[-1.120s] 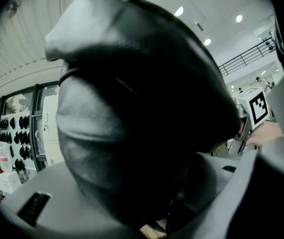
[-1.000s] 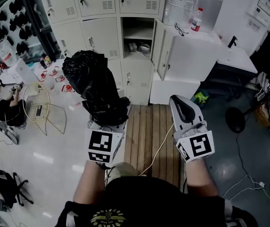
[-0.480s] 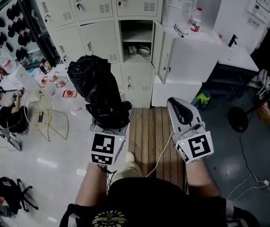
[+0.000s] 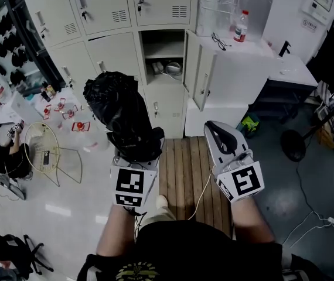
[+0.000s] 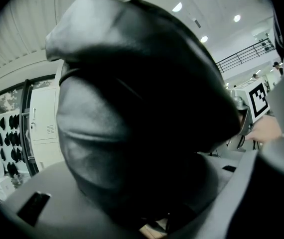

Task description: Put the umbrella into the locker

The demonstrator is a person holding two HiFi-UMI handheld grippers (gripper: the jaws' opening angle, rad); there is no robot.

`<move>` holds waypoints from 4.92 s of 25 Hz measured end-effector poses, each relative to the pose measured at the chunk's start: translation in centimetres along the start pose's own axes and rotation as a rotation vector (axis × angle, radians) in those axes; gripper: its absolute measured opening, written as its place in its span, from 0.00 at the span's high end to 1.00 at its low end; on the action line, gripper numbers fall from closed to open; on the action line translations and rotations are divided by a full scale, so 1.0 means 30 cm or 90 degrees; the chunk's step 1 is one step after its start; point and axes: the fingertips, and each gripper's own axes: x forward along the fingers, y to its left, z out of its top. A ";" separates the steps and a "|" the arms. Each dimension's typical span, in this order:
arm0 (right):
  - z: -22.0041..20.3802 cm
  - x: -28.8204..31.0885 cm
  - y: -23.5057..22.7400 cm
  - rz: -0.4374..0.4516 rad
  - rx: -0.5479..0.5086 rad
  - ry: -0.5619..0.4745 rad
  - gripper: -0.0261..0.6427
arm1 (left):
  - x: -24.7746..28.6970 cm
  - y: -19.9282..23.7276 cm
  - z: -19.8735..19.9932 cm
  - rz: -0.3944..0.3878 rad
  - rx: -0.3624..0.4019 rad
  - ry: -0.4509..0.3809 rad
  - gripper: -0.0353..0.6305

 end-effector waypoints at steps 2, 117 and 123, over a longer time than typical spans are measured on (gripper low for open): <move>-0.008 0.037 -0.013 -0.001 -0.004 -0.001 0.91 | 0.033 0.019 -0.008 -0.007 -0.008 -0.004 0.56; -0.432 1.187 -0.536 0.025 0.062 0.067 0.91 | 1.244 0.534 -0.396 -0.136 -0.014 0.112 0.55; -0.435 1.242 -0.569 0.050 0.062 0.055 0.91 | 1.328 0.516 -0.424 -0.138 -0.006 0.128 0.55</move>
